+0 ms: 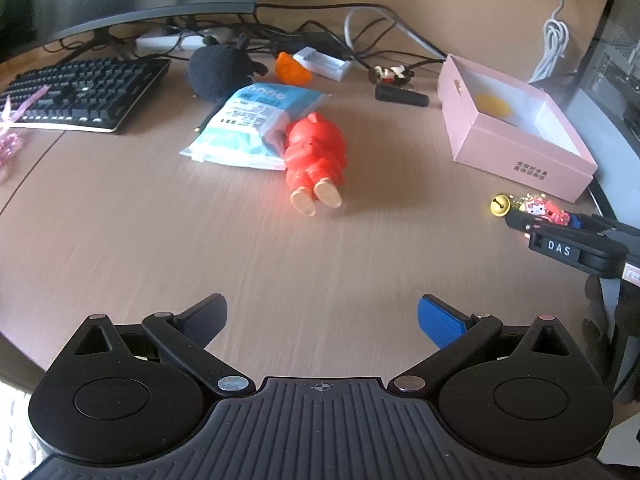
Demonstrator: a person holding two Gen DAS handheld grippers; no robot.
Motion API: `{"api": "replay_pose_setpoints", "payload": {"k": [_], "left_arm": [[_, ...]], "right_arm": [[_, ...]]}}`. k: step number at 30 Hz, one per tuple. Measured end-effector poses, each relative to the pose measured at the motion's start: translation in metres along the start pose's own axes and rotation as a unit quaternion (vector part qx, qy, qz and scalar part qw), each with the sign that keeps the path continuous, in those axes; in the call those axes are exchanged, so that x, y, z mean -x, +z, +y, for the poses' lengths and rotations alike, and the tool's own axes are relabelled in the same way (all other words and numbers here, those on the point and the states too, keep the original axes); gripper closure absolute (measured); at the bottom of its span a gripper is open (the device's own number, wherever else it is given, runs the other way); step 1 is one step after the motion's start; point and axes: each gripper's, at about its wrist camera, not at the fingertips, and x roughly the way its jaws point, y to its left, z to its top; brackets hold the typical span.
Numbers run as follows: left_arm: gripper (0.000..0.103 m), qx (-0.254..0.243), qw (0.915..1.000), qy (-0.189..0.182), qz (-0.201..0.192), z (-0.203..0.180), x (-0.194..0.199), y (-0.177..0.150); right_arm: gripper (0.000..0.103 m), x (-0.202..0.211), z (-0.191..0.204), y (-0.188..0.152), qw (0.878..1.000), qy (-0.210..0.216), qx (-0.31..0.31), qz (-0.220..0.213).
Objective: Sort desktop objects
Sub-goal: 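Grasp the Hello Kitty toy with the right gripper while the left grasps the red doll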
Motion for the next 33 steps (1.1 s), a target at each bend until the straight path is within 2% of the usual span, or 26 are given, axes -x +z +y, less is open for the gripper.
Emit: {"api": "replay_pose_setpoints", "payload": {"k": [6,14,16,18,24,27,30,32,33], "left_arm": [[0.0,-0.033,0.999,-0.029,-0.004,-0.017,-0.014,0.014],[0.0,-0.081,0.9935,-0.08,-0.001,-0.042,-0.027,0.024],[0.0,-0.086,0.9924,-0.088,0.002,-0.045,-0.03,0.024],[0.0,-0.089,0.9917,-0.093,0.002,-0.047,-0.031,0.026],[0.0,-0.088,0.991,-0.101,0.005,-0.045,-0.033,0.029],[0.0,-0.087,0.9911,-0.1,0.007,-0.044,-0.034,0.028],[0.0,-0.086,0.9915,-0.098,0.005,-0.042,-0.033,0.028],[0.0,-0.083,0.9921,-0.094,0.003,-0.04,-0.032,0.027],[0.0,-0.083,0.9927,-0.088,-0.003,-0.038,-0.031,0.027]], "right_arm": [[0.048,0.021,0.004,-0.009,1.0,0.0,-0.024,0.008],[0.047,0.046,0.018,-0.033,0.999,0.005,0.043,0.006],[0.027,0.049,0.015,-0.034,0.999,-0.015,0.043,0.008],[0.026,0.052,0.012,-0.037,0.998,-0.047,0.035,0.008],[0.022,0.061,-0.002,-0.044,0.996,-0.081,-0.024,0.023],[0.022,0.063,0.0,-0.049,0.995,-0.081,-0.05,0.021],[0.022,0.06,0.006,-0.049,0.996,-0.079,-0.043,0.01],[0.027,0.059,0.006,-0.047,0.997,-0.071,-0.036,0.007],[0.037,0.057,0.007,-0.045,0.997,-0.067,-0.033,0.005]]}}
